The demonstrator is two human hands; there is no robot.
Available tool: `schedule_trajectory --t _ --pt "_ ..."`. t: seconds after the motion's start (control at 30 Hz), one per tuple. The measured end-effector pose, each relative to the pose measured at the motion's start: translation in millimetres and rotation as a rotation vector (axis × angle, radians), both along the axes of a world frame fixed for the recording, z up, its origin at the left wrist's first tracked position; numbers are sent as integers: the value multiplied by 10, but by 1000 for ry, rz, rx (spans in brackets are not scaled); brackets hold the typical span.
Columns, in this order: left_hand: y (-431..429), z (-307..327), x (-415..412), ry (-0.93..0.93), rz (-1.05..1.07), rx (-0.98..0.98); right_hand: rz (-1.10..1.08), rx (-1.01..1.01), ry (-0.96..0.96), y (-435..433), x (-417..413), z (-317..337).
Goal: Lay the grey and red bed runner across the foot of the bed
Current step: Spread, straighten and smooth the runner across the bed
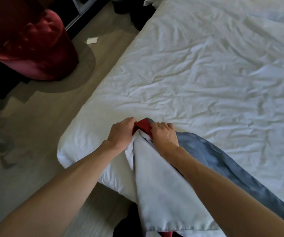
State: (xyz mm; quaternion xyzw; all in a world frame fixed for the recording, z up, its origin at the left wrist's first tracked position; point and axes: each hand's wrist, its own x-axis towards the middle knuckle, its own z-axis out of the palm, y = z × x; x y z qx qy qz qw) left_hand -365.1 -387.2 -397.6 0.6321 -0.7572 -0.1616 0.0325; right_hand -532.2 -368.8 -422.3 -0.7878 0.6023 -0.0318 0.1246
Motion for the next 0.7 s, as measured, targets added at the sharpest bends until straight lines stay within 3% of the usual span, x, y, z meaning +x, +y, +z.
schedule_trajectory --t 0.3,0.7 --pt "-354 -268 550 62 -149 151 -196 83 -45 -103 580 -212" --pt "-414 -627 806 135 -309 139 -478 84 -29 312 1063 -472"
